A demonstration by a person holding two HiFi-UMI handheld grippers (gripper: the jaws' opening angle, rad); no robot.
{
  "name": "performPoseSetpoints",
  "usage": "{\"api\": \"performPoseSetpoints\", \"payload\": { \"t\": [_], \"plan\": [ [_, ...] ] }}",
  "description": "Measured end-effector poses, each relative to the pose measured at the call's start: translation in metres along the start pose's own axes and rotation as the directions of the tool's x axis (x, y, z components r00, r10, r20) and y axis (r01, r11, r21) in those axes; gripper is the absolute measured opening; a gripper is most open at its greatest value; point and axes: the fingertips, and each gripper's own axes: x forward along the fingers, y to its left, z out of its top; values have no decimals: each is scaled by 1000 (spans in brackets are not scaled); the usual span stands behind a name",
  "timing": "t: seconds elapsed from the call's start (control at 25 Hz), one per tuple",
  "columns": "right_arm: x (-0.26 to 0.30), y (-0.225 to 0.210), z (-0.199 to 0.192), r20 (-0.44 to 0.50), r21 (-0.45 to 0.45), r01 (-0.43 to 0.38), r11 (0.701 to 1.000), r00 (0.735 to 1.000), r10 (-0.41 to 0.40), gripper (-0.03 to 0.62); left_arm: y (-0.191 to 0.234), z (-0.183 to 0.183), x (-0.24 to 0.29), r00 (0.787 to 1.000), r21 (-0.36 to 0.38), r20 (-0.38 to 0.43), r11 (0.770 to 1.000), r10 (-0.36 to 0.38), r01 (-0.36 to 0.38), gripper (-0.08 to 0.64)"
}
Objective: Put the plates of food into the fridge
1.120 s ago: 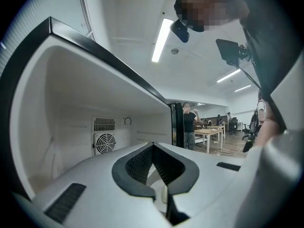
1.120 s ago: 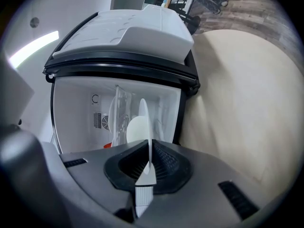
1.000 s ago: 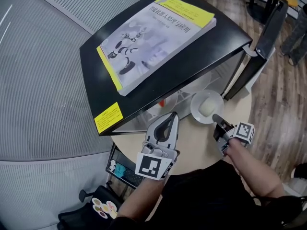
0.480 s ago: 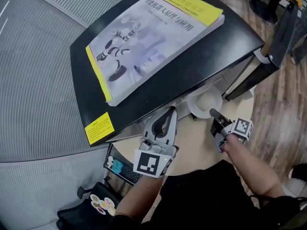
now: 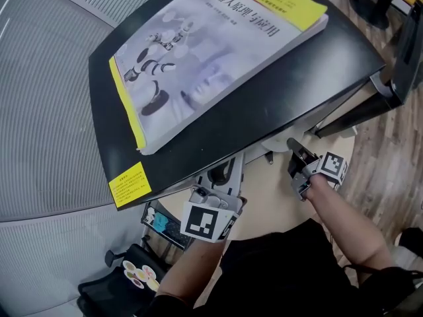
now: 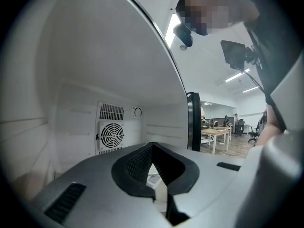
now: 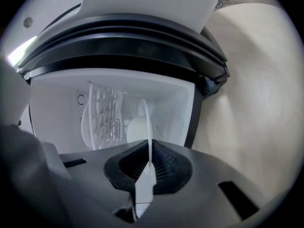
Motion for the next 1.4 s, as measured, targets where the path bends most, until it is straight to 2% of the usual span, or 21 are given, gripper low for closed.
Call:
{"api": "performPoseSetpoints", "payload": {
  "t": [0.52, 0.76, 0.88, 1.0, 1.16, 1.32, 1.4],
  "plan": [
    [34, -12, 13, 7, -22, 97, 995, 995, -97, 17, 14, -18, -5, 999, -39, -26, 999, 23, -24, 2],
    [46, -18, 15, -18, -64, 147, 987, 989, -148, 17, 20, -23, -10, 998, -38, -43, 999, 38, -39, 2],
    [51, -13, 15, -19, -145, 175, 974, 984, -179, 17, 22, -21, -11, 998, -39, -43, 998, 39, -41, 2],
    [56, -5, 19, -5, -253, 207, 945, 977, -215, 17, 23, -19, -11, 998, -53, -39, 998, 43, -45, 2],
    [58, -7, 26, 18, -342, 279, 897, 957, -291, 33, 26, -20, -13, 998, -33, -49, 998, 47, -49, 2],
    [56, -9, 27, 21, -458, 341, 821, 927, -373, 66, 26, -16, -15, 998, -30, -49, 998, 47, -49, 2],
    [56, -9, 29, 31, -528, 363, 768, 912, -409, 86, 26, -12, -15, 998, -14, -44, 999, 46, -47, 2]
  ]
}}
